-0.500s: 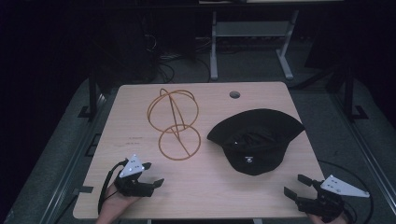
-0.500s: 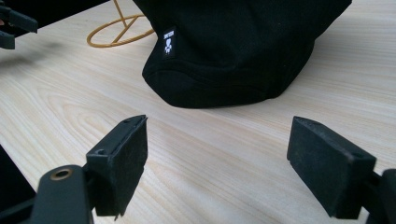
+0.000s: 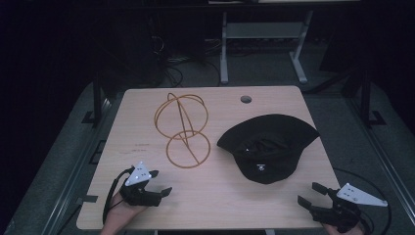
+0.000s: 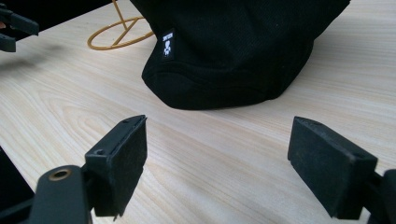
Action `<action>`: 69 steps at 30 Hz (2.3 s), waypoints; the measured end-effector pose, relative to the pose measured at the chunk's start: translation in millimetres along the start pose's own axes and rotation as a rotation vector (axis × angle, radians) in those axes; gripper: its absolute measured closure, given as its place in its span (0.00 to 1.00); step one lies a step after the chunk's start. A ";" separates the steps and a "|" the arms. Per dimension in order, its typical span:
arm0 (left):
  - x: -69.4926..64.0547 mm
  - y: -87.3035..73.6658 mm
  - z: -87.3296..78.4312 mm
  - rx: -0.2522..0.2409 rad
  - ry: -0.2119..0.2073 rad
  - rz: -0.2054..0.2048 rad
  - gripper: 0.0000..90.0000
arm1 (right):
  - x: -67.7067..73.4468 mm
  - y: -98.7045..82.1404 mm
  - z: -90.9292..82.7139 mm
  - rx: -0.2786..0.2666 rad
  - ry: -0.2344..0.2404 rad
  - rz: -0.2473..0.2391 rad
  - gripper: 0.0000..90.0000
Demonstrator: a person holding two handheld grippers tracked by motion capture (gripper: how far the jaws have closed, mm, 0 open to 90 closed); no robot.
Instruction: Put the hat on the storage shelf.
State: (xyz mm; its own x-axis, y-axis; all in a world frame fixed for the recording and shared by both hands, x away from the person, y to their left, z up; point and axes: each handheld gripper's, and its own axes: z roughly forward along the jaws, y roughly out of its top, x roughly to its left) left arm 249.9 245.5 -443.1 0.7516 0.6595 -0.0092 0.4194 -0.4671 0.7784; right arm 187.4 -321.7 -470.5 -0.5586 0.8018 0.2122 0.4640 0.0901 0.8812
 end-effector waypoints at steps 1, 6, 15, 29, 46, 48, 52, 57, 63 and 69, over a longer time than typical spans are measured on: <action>-0.9 0.7 -1.3 -0.005 -0.001 0.002 0.23 | 0.4 0.4 0.1 -0.002 0.000 -0.004 0.21; -5.0 3.5 -3.7 -0.006 -0.006 0.018 0.23 | 1.7 1.1 0.3 -0.004 0.003 -0.009 0.21; -13.5 13.1 -1.3 -0.023 -0.048 0.024 0.22 | 2.9 1.5 0.6 -0.009 0.008 -0.008 0.21; -21.8 34.1 7.1 -0.035 -0.109 0.042 0.21 | 1.4 0.8 1.8 -0.021 0.011 0.013 0.21; -32.3 55.1 16.7 -0.031 -0.139 0.088 0.22 | -0.1 0.8 -1.0 -0.033 0.005 0.012 0.21; -34.4 59.0 18.2 -0.033 -0.149 0.095 0.22 | -0.1 0.6 -1.1 -0.033 0.006 0.018 0.21; -40.2 67.8 22.6 -0.035 -0.158 0.120 0.22 | 0.1 0.5 -1.0 -0.033 0.006 0.017 0.21; -49.0 77.2 31.4 -0.025 -0.174 0.145 0.22 | 0.4 0.5 -0.5 -0.030 0.008 0.019 0.21; -56.5 87.9 42.4 -0.014 -0.194 0.167 0.22 | -0.2 1.2 0.0 -0.037 0.011 0.021 0.21; -67.2 100.2 55.3 -0.006 -0.215 0.190 0.22 | -1.0 1.0 -0.6 -0.037 0.013 0.021 0.21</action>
State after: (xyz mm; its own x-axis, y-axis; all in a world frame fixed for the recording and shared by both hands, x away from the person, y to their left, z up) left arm 269.6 121.8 -399.2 0.9073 0.4204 0.0051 0.2580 -0.5663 0.7828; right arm 187.9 -322.8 -469.6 -0.5581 0.7955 0.2360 0.4504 0.0516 0.8913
